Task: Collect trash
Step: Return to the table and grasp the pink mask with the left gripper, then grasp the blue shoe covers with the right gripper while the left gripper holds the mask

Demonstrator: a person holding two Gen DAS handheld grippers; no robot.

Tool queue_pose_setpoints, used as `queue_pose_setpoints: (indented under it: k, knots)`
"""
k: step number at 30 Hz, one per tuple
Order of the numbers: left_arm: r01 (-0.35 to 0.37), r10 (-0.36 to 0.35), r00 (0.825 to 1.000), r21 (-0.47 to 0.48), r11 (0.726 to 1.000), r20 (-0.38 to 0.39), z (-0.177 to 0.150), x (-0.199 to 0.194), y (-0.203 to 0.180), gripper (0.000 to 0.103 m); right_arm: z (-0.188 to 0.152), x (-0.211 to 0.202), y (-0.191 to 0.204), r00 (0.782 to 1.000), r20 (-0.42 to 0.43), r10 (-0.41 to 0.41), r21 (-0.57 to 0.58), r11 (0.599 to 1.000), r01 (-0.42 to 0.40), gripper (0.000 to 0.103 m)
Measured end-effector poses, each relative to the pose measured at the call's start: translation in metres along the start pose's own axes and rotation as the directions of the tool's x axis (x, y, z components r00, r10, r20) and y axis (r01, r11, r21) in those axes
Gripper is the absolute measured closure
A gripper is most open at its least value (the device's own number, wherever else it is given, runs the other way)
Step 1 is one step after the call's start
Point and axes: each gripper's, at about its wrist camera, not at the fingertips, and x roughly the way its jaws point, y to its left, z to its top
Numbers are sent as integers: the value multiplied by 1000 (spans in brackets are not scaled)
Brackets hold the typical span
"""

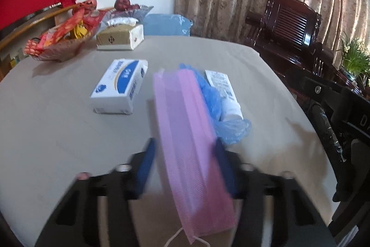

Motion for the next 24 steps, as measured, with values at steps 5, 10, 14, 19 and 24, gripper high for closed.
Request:
queue_pose_setpoints:
  k: [5, 10, 14, 19, 24]
  knots:
    - [1, -1, 1000, -1, 1000, 7, -2, -7, 2, 97, 0, -1, 8, 1000, 3, 1, -26, 1000, -1, 6]
    - [-11, 12, 998, -12, 1000, 62, 6, -29, 12, 100, 2, -5, 15, 1000, 9, 11, -31, 999, -10, 6]
    - [-50, 52, 994, -26, 998, 99, 14, -39, 27, 100, 4, -4, 25, 1000, 11, 25, -38, 999, -24, 6]
    - [-96, 102, 987, -57, 994, 121, 21, -44, 49, 101, 4, 3, 44, 999, 7, 46, -48, 998, -45, 6]
    - [-130, 140, 982, -83, 988, 128, 23, -46, 67, 101, 3, 19, 67, 998, -8, 67, -54, 996, -67, 8]
